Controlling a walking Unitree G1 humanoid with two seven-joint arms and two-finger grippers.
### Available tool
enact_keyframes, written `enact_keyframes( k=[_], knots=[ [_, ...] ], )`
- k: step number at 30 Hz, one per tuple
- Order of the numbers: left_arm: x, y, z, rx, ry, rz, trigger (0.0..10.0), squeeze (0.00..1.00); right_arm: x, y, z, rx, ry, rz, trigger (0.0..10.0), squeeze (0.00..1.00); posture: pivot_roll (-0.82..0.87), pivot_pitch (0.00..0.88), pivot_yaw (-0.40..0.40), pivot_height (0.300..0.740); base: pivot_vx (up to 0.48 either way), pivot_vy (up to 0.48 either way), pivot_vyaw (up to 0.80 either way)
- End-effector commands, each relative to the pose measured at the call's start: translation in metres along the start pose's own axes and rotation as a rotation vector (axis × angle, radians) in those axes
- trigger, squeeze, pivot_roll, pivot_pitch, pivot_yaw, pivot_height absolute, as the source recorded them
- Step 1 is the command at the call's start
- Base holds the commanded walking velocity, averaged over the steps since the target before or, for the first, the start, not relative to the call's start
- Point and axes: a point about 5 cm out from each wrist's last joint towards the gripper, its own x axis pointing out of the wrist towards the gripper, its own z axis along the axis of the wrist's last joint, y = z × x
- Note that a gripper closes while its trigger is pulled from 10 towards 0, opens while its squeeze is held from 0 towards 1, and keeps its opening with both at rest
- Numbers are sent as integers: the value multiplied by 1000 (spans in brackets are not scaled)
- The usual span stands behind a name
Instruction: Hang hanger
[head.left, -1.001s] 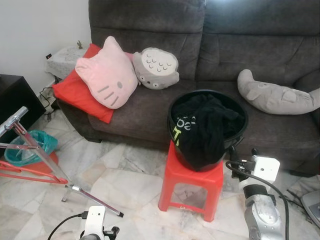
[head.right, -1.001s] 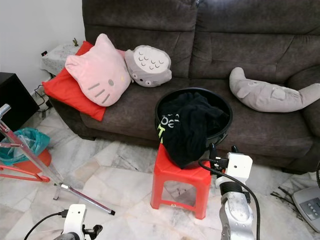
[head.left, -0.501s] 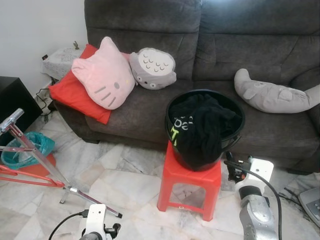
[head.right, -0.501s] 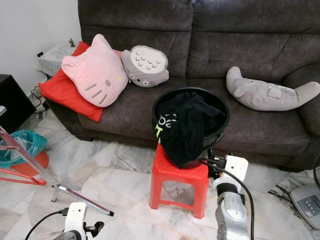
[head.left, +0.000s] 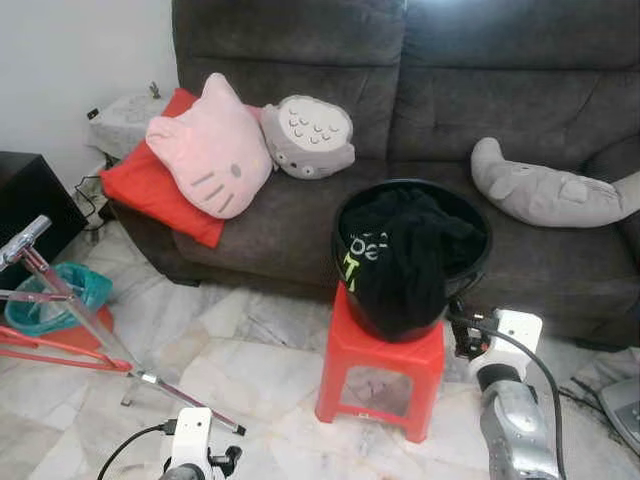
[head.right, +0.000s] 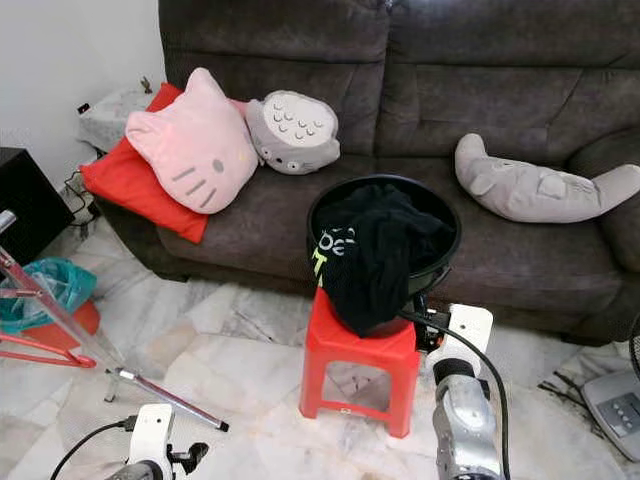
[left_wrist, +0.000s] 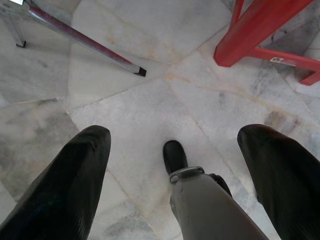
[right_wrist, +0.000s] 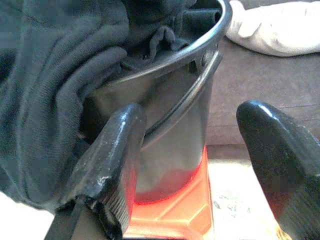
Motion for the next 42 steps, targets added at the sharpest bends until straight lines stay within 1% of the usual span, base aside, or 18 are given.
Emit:
enact_keyframes(
  k=[1, 3, 4, 6, 11, 16, 19, 21, 25, 27, 34, 36, 37, 38, 40, 42],
  knots=[
    [0, 5, 1, 3, 1, 16, 10000, 0, 3, 3, -2, -21, 39, 38, 10000, 0, -127, 0, 49, 740, 0, 0, 0],
    [0, 5, 2, 4, -1, 16, 10000, 0, 5, 6, -3, -52, 59, 86, 10000, 0, -127, 0, 48, 740, 0, 0, 0],
    [0, 3, 2, 6, -2, 14, 10000, 0, 5, 10, -3, -89, 69, 131, 10000, 0, -127, 0, 48, 740, 0, 0, 0],
    [0, 3, 3, 7, -4, 13, 10000, 0, 6, 12, -1, -105, 61, 153, 10000, 0, -127, 0, 48, 740, 0, 0, 0],
    [1, 1, 4, 9, -8, 13, 10000, 0, 12, 18, 13, -128, 0, 191, 10000, 0, -127, 0, 48, 740, 96, 0, 0],
    [1, -1, 6, 10, -14, 11, 10000, 0, 16, 24, 23, -184, -48, 235, 10000, 0, -127, 0, 48, 740, 263, 0, 0],
    [1, -1, 6, 11, -15, 10, 10000, 0, 17, 25, 26, -182, -60, 242, 10000, 0, -127, 0, 48, 740, 266, 0, 0],
    [1, 0, 6, 9, -17, 11, 10000, 0, 18, 26, 32, -197, -91, 252, 10000, 0, -127, 0, 48, 740, 266, 0, 0],
    [1, 0, 7, 9, -19, 12, 10000, 0, 21, 27, 41, -207, -125, 264, 10000, 0, -131, 1, 51, 740, 264, 0, 0],
    [2, -1, 8, 8, -22, 11, 10000, 0, 23, 29, 45, -226, -137, 279, 10000, 0, -131, 1, 51, 740, 264, 0, 0],
    [2, 0, 10, 8, -29, 11, 10000, 0, 29, 33, 58, -233, -186, 319, 10000, 0, -131, 4, 52, 740, 264, 0, 0],
    [2, 0, 10, 8, -30, 11, 10000, 0, 30, 36, 63, -231, -203, 339, 10000, 0, -131, 4, 52, 740, 262, 0, 0],
    [2, 0, 10, 8, -31, 11, 10000, 0, 30, 42, 67, -230, -222, 382, 10000, 0, -131, 4, 52, 740, 262, 0, 0],
    [2, 0, 10, 8, -31, 11, 10000, 0, 30, 42, 67, -230, -222, 382, 10000, 0, -131, 4, 52, 740, 262, 0, 0],
    [2, 0, 10, 8, -32, 10, 10000, 0, 30, 50, 72, -258, -238, 455, 10000, 0, -130, 6, 51, 740, 262, 0, 0],
    [2, 0, 10, 8, -33, 10, 10000, 0, 30, 53, 73, -271, -242, 481, 10000, 0, -130, 6, 51, 740, 264, 0, 0]
  ],
)
